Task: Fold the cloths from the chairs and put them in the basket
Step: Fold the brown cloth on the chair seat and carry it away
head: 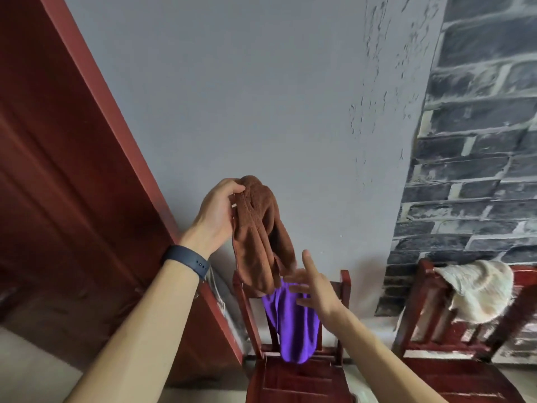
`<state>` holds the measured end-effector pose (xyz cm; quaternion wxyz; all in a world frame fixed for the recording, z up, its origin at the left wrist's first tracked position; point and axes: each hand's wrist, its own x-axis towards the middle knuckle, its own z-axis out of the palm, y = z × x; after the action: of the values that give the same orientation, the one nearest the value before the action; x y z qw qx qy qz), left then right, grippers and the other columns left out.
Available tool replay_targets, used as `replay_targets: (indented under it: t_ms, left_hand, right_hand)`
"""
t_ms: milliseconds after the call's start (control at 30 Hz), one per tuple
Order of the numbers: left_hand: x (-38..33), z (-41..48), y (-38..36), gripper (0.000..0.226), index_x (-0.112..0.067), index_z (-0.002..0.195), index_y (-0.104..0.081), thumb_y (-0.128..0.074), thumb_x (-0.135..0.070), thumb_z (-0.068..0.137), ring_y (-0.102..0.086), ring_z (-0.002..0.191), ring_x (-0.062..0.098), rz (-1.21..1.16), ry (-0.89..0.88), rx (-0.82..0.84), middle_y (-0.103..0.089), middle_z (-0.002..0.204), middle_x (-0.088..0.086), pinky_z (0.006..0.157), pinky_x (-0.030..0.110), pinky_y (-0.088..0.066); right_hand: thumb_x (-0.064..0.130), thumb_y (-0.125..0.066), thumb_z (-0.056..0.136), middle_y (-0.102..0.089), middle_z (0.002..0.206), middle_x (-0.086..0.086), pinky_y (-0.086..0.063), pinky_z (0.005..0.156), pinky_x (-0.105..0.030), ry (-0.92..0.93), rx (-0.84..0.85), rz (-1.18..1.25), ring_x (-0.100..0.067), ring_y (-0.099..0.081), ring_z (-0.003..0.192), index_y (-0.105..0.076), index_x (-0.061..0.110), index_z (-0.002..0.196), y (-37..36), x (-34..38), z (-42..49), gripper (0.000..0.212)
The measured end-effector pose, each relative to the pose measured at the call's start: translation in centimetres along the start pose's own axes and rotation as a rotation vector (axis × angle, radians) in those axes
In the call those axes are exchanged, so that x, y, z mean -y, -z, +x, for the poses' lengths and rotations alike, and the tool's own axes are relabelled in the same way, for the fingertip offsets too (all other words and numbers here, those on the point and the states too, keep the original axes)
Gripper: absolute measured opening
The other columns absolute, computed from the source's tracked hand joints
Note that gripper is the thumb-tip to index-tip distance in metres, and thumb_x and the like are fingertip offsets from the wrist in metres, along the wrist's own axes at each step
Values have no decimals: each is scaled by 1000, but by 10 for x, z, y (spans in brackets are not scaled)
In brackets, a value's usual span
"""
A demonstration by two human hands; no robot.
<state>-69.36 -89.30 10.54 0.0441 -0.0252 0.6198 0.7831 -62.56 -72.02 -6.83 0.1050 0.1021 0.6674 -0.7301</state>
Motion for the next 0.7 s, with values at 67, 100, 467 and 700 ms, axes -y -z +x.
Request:
replay_targets:
  t_ms: [67,100,467,700]
  left_hand:
    - [5,-17,-6,13,-15,89,-63,-51,-10,92,-61,79,20,10,-2,-9,-65,84,6,78,35,-48]
    - [9,-25,-7,13,-15,90,-62,-50,-10,91,-59,77,20,15,-6,-18,-63,84,5,76,34,-46]
    - [67,-104,41,15,-7,90,-72,-63,-19,89,-68,95,30,-127,66,-119,-70,96,14,97,42,-49]
    - [159,-126,67,18,-16,86,-62,-77,-8,79,-68,100,33,62,232,-453,-71,102,17,79,36,-48]
  right_hand:
    - [72,-45,94,-78,98,11,-54,76,-32,11,5,90,-6,-74,90,-77,27,100,-1,3,-15,56]
    - [60,-53,96,-79,98,7,-55,74,-31,16,-37,147,-10,-75,88,-76,23,101,1,6,-19,44]
    - [17,-46,105,-63,72,7,-48,61,-24,258,-196,433,-10,-59,67,-57,26,90,80,46,-71,21]
    - [25,-53,102,-66,87,-3,-48,74,-40,155,-345,127,-18,-59,82,-63,18,101,109,0,-97,13]
